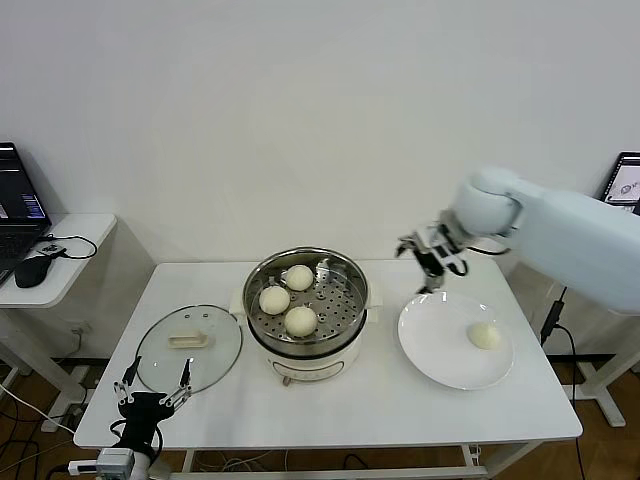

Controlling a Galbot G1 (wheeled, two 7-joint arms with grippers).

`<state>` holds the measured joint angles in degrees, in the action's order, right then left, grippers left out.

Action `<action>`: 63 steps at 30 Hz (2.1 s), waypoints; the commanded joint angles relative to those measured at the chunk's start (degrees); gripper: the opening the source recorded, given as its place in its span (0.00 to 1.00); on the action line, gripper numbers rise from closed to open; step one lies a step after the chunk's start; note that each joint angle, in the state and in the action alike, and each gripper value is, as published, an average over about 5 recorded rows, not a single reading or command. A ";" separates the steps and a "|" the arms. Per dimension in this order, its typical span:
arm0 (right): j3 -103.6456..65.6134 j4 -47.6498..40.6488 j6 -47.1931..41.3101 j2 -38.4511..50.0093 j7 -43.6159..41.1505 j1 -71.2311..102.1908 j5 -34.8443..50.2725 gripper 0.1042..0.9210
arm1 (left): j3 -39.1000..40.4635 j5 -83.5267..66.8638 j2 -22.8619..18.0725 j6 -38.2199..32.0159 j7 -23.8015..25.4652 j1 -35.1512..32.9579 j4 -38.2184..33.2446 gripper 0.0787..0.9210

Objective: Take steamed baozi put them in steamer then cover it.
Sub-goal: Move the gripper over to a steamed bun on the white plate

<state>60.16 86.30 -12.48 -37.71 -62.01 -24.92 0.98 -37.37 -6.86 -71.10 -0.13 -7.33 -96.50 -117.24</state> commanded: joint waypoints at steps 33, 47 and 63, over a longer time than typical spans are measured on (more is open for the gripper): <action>-32.72 -29.53 4.92 -6.13 1.13 36.48 -22.96 0.88 | -0.76 1.09 -0.51 0.16 0.06 -1.13 0.75 0.88; -33.92 -32.85 4.89 -7.89 2.90 36.61 -23.50 0.88 | -0.66 1.10 -0.57 0.14 0.05 -0.84 1.03 0.88; -33.34 -29.95 3.92 -5.52 0.74 35.91 -22.86 0.65 | -0.72 1.07 -0.69 0.10 0.06 -0.91 1.07 0.88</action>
<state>26.62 55.48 -8.35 -44.04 -60.49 11.24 -22.45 -38.08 -5.82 -71.77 -0.03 -7.27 -97.36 -116.19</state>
